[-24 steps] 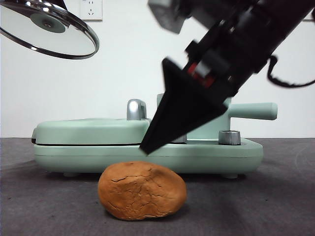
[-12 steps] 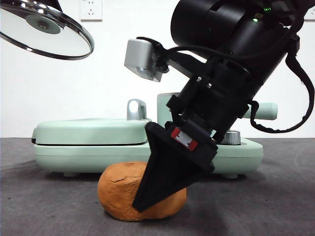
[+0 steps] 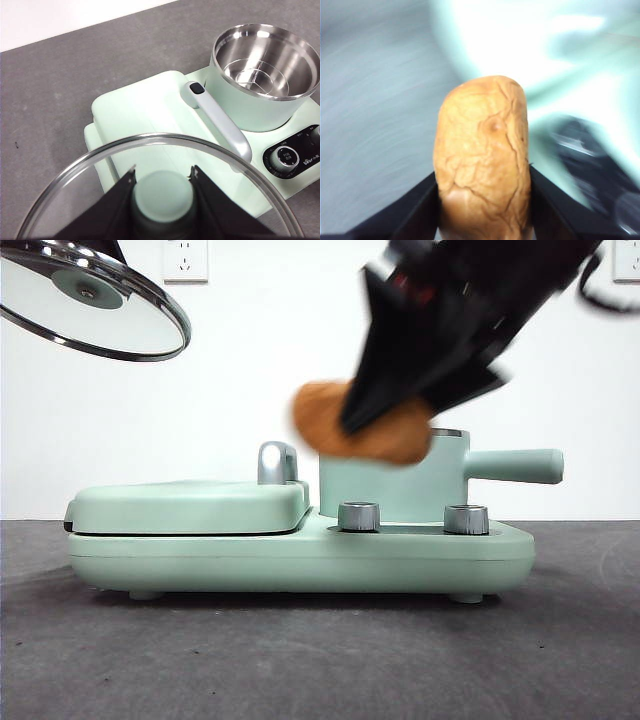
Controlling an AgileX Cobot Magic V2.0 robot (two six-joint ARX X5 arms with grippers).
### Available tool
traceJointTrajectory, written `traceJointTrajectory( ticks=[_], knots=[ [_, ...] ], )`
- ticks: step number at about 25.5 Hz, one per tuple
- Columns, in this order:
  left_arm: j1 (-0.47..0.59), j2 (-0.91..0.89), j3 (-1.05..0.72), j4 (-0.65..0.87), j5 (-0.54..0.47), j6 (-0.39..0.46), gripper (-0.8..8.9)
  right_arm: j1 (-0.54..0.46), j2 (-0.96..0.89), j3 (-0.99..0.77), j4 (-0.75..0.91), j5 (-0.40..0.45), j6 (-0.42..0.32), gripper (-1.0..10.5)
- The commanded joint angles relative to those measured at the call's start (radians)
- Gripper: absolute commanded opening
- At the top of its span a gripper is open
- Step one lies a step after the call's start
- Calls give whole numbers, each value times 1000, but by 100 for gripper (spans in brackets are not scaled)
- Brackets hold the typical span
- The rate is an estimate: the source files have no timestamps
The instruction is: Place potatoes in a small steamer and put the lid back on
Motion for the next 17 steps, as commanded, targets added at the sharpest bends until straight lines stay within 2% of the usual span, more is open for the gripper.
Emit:
traceJointTrajectory(
  ticks=[1, 3, 5, 10, 17],
  knots=[
    [-2, 2, 17, 26, 1, 3, 9, -57, -6, 98, -132, 28, 182, 182],
    [-2, 2, 17, 26, 1, 3, 10, -121, 11, 190, -225, 27, 177, 182],
    [-2, 2, 17, 27, 1, 3, 9, -158, 39, 252, -249, 27, 163, 182],
    [-2, 2, 17, 27, 1, 3, 10, -246, 154, 396, -258, 18, 114, 182],
    [-2, 3, 17, 27, 1, -2, 10, -314, 381, 582, -257, -29, 76, 182]
  ],
)
